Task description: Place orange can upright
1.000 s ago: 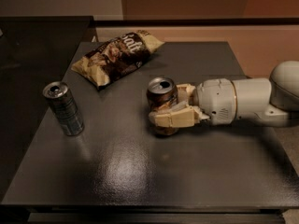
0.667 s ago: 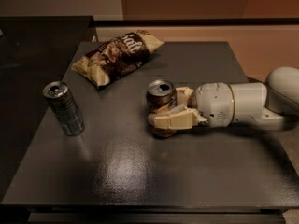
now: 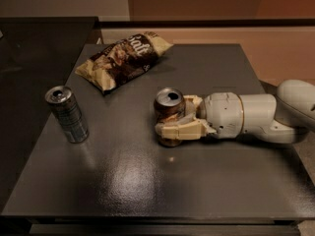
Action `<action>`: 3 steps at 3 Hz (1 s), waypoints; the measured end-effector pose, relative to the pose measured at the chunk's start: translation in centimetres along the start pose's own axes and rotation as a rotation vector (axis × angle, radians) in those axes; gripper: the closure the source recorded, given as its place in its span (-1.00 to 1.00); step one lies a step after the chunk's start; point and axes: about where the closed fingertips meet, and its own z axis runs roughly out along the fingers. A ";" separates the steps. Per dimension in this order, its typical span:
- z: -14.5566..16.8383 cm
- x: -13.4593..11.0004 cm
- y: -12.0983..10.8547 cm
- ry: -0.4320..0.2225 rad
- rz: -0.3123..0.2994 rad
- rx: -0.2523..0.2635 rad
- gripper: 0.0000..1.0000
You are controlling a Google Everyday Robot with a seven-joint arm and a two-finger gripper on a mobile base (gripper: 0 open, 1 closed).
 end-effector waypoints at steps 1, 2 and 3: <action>0.0 0.1 0.0 -0.021 -0.028 -0.012 -0.30; 0.0 0.4 0.0 -0.025 -0.043 -0.025 -0.77; 0.0 0.6 -0.1 -0.016 -0.046 -0.025 -1.00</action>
Offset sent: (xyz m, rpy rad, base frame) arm 0.0018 -0.0051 -0.0103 0.0279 -0.0552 0.0349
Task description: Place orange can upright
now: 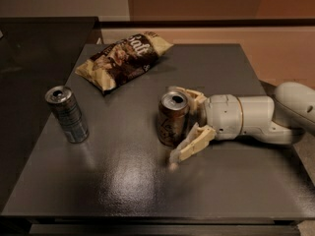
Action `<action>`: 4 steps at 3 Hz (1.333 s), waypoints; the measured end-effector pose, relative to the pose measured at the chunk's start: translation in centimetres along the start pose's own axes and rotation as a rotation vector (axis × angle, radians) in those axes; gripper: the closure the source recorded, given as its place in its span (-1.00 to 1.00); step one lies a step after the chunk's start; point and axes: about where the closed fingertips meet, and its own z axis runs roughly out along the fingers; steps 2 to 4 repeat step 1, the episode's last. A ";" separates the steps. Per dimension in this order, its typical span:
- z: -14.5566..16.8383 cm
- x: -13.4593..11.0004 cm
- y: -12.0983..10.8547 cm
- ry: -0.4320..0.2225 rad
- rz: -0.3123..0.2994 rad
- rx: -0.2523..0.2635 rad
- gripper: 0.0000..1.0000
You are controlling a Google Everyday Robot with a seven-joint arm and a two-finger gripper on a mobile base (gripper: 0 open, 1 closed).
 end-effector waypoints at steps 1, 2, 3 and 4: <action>0.0 0.0 0.0 0.000 0.000 0.000 -1.00; 0.0 0.0 0.0 0.000 0.000 0.000 -1.00; 0.0 0.0 0.0 0.000 0.000 0.000 -1.00; 0.0 0.0 0.0 0.000 0.000 0.000 -1.00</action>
Offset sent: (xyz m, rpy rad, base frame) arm 0.0000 0.0000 0.0000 0.0000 0.0000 0.0000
